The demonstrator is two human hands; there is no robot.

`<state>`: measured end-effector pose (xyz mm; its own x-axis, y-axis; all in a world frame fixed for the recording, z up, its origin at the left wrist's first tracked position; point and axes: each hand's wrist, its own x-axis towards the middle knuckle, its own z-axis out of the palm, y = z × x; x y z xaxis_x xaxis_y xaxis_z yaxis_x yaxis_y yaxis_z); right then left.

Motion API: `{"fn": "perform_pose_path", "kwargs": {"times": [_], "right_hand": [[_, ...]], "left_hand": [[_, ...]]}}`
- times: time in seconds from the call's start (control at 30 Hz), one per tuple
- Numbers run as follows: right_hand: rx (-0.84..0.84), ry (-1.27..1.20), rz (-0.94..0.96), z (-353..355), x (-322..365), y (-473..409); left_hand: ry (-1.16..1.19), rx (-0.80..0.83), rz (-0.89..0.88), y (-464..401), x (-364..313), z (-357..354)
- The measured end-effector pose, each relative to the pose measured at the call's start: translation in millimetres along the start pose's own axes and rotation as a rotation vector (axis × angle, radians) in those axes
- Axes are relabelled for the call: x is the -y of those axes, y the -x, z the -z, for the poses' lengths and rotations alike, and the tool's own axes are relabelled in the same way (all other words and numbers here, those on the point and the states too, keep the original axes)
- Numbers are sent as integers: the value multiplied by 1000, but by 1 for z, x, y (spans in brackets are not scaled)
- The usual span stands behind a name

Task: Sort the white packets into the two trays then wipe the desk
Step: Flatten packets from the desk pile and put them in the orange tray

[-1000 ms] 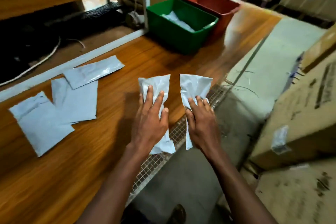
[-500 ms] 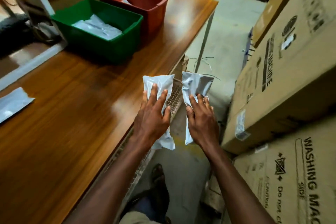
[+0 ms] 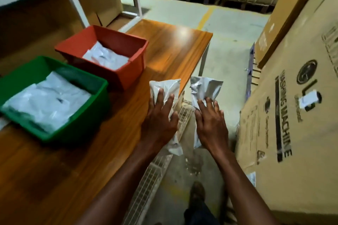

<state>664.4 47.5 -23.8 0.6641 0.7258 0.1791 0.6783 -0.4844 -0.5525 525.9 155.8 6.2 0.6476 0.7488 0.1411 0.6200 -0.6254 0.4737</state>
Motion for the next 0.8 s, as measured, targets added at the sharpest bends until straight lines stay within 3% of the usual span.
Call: {"fn": "perform_pose_path", "kwargs": {"times": [0.13,0.37,0.6,0.8], "right_hand": [[-7,-6,69,-5,-12,-99],[134,-14,345,-10,12,-244],[279,-150,601,-37,97,-323],[369,-185,818,-76,197,-358]], "left_hand": [[-17,-139,12,-87,-9,-7],[-28,-327,226,-186,-11,10],[-105,-483,421,-227,16,74],[-247,-650,559,-245,81,121]]}}
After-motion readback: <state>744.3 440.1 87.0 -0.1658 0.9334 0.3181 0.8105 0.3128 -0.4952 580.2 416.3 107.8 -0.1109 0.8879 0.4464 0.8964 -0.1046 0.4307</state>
